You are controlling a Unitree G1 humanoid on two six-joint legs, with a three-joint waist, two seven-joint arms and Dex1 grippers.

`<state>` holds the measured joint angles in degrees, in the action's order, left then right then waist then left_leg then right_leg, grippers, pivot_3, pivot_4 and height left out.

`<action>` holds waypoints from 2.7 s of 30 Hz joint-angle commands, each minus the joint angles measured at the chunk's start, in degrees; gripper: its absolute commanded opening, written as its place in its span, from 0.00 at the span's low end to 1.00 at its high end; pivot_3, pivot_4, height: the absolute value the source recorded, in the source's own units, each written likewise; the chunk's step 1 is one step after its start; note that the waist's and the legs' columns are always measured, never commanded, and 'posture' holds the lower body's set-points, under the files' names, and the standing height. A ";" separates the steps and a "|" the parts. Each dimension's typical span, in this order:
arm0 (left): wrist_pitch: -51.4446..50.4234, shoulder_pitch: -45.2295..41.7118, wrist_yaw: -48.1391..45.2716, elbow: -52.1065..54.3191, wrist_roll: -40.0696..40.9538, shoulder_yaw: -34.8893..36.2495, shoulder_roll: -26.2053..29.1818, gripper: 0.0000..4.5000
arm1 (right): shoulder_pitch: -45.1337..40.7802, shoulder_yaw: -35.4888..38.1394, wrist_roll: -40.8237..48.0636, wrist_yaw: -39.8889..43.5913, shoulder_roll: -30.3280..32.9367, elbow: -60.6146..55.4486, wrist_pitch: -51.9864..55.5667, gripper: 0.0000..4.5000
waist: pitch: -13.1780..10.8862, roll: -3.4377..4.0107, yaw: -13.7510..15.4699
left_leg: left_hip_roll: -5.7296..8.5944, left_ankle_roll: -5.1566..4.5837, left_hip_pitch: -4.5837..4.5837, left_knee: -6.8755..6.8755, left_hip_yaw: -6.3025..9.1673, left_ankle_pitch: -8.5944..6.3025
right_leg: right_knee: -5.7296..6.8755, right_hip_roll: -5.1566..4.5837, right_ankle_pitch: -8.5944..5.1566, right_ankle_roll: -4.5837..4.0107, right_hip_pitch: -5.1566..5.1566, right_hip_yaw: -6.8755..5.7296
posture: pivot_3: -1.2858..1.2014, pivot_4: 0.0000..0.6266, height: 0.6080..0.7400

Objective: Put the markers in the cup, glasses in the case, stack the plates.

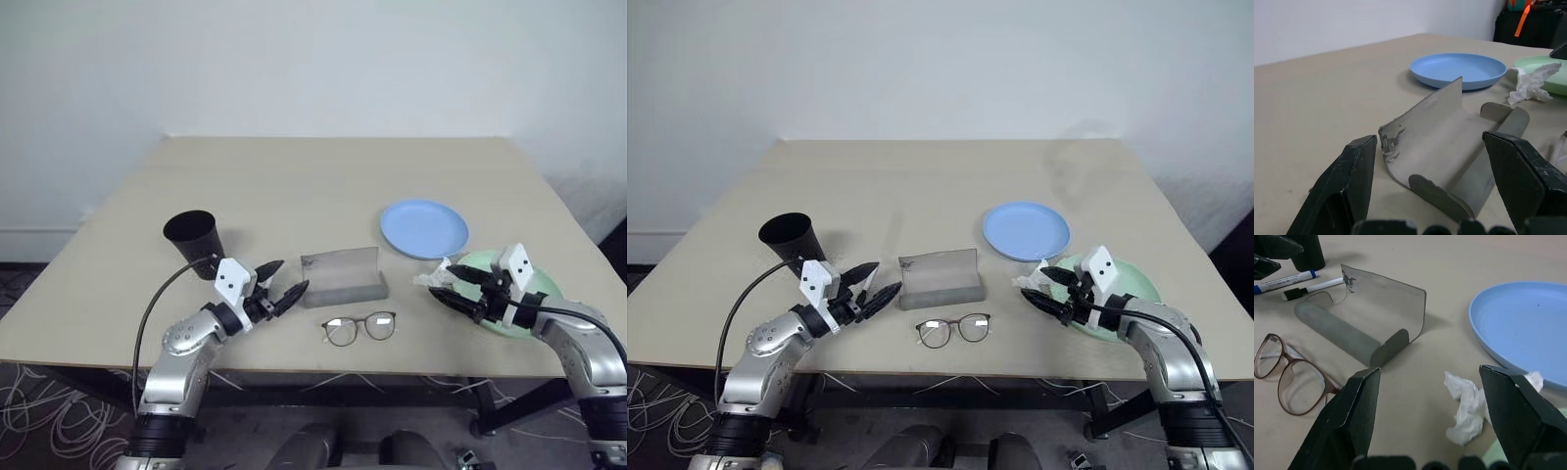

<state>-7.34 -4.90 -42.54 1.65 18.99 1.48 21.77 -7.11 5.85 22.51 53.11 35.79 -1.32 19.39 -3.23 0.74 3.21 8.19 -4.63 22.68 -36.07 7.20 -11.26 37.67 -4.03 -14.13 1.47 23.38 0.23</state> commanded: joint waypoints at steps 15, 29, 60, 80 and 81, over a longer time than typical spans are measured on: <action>-2.08 -2.23 -4.47 1.42 1.50 0.65 3.48 0.81 | 4.39 2.98 0.31 -3.17 -2.46 -0.51 -8.25 0.78 | 0.01 -0.02 -0.01 | -0.06 -0.05 -0.04 0.01 -0.24 -0.03 | 0.03 0.06 0.02 0.03 0.05 0.26 | 0.52 0.00 0.97; -2.43 -5.63 -6.06 -2.94 1.55 -1.23 1.63 0.81 | 11.79 8.00 -0.75 -8.87 2.66 -12.51 -0.76 0.78 | 0.03 -0.10 0.20 | -0.06 -0.06 -0.07 0.00 -0.28 -0.04 | 0.04 0.05 0.02 0.03 0.02 0.32 | 0.52 0.00 0.97; 1.56 -8.71 -5.62 -7.35 -0.74 -3.00 -1.78 0.81 | 7.90 -4.42 -20.52 -30.29 -6.21 -9.39 1.71 0.25 | 0.04 -0.14 0.19 | -0.08 -0.06 -0.10 -0.11 -0.35 -0.03 | 0.07 0.10 0.09 0.08 -0.01 0.35 | 0.52 0.00 0.97; 2.17 -8.59 -4.93 -7.28 -1.03 -3.23 -1.95 0.81 | 3.79 -3.40 -25.98 -35.35 -6.60 -4.76 1.13 0.00 | 0.05 -0.14 0.17 | -0.08 -0.07 -0.11 -0.16 -0.37 -0.02 | 0.09 0.13 0.21 0.07 -0.02 0.39 | 0.52 0.00 0.97; 2.24 -8.66 -4.98 -7.39 -1.05 -3.25 -1.97 0.81 | 3.28 -3.10 -26.08 -35.74 -6.51 -4.36 0.91 0.00 | 0.05 -0.14 0.19 | -0.08 -0.07 -0.11 -0.16 -0.37 -0.02 | 0.09 0.14 0.22 0.07 -0.01 0.39 | 0.52 0.00 0.97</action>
<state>-6.17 -12.24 -47.52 -6.52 18.04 -1.93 19.76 -1.97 0.40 -2.41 19.24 28.63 -4.91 21.00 -3.18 0.60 3.40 8.11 -4.70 22.58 -36.23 6.82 -11.29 37.75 -3.89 -13.90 1.54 23.37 0.62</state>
